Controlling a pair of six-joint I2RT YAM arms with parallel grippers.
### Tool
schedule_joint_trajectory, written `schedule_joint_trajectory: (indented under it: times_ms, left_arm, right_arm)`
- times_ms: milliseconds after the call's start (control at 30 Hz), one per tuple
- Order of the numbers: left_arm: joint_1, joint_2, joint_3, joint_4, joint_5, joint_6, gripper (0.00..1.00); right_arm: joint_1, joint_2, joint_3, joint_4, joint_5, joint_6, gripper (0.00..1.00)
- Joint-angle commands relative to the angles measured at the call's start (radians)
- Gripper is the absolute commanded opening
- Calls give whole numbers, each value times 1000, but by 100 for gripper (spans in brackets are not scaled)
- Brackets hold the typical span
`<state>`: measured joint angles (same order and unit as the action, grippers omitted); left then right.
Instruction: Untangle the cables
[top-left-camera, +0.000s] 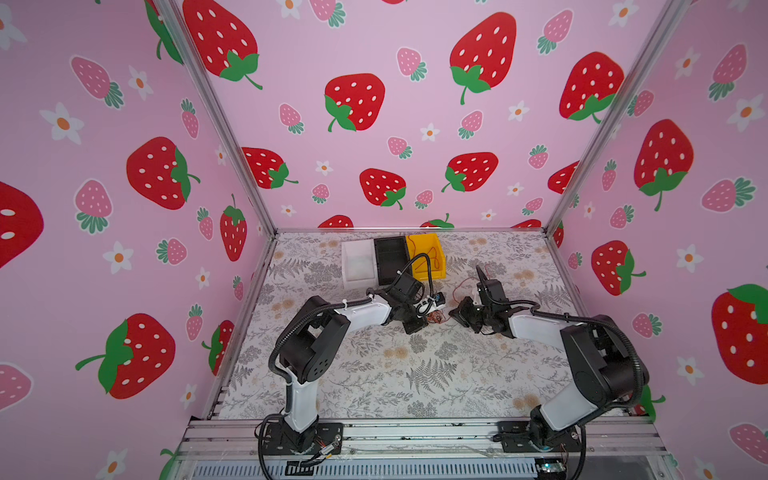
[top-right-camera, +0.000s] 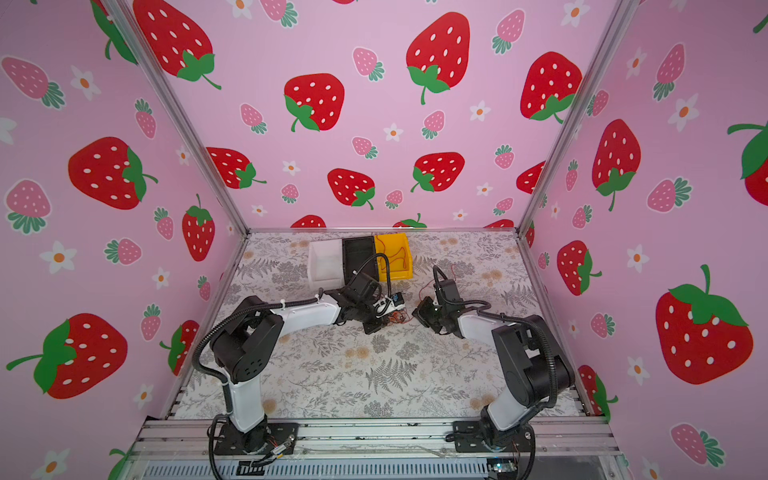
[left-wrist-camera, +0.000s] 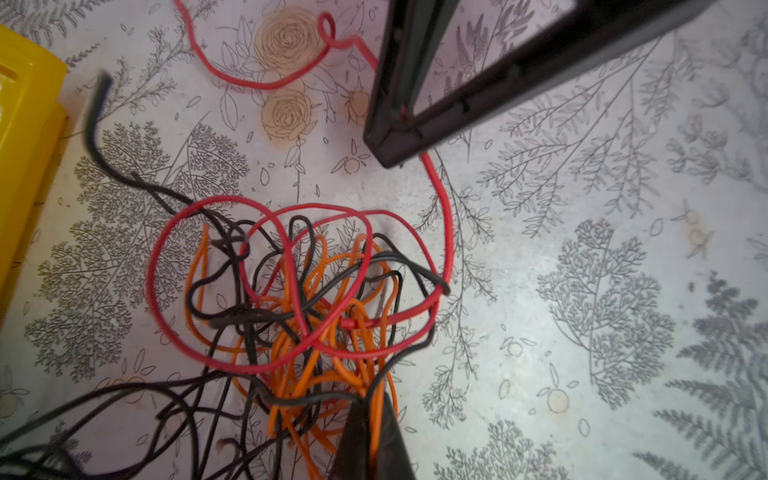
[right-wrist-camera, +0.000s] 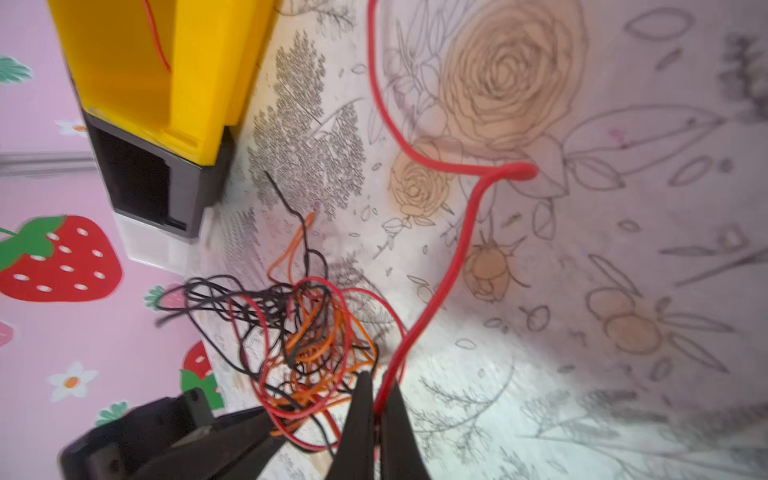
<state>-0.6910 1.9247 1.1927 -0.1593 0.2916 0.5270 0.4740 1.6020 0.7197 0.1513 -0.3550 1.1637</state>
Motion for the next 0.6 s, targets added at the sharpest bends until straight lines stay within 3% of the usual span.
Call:
schedule_joint_trajectory:
  times_ms: [0,200,567]
  left_arm:
    - [0,-60,-14,-20,8,37,0]
    - [29,-154,-87,-8,-27,4,0]
    - [88,-256,-186,-17,-63,-46,0]
  right_arm:
    - [2,-63,10,1,75,15,0]
    - [-68,-196,9,-85,98,-47,0]
    - [-217,-370,169,-411,230,-347,0]
